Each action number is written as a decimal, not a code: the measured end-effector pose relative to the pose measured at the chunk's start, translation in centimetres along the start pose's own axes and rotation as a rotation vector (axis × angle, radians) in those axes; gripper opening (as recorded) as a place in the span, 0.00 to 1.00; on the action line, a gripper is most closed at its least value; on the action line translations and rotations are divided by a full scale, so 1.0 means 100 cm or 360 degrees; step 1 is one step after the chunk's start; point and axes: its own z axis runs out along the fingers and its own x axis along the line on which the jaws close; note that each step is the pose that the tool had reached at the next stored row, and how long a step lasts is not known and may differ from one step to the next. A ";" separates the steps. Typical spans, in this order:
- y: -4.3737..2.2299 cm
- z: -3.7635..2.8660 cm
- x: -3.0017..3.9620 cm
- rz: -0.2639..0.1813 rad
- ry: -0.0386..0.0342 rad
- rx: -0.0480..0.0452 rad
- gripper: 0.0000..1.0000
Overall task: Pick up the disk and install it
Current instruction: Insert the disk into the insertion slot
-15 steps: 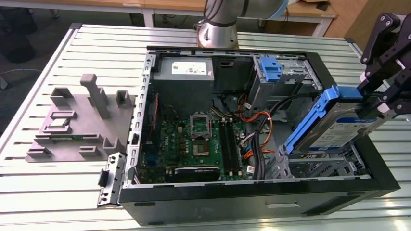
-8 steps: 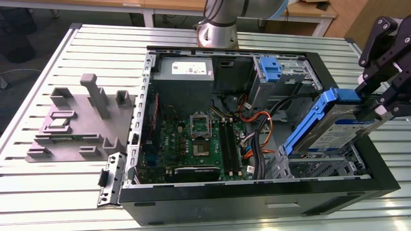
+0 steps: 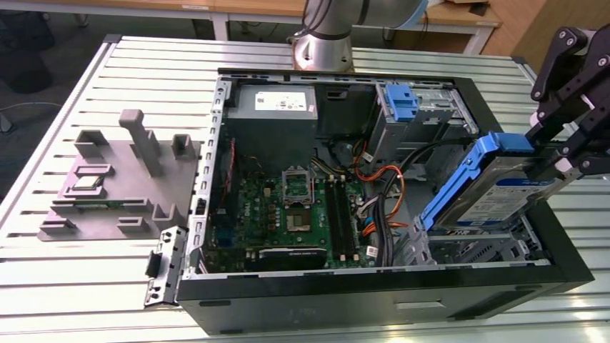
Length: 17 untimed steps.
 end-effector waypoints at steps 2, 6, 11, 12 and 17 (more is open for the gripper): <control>-0.0006 0.0001 -0.0001 0.0000 0.0000 0.0000 0.35; -0.0008 0.0004 -0.0003 0.0000 0.0000 0.0000 0.35; -0.0009 0.0038 -0.0002 0.0000 0.0000 0.0000 0.35; -0.0010 0.0049 -0.0001 0.0000 0.0000 0.0000 0.35; -0.0013 0.0130 0.0004 0.0000 0.0000 0.0000 0.35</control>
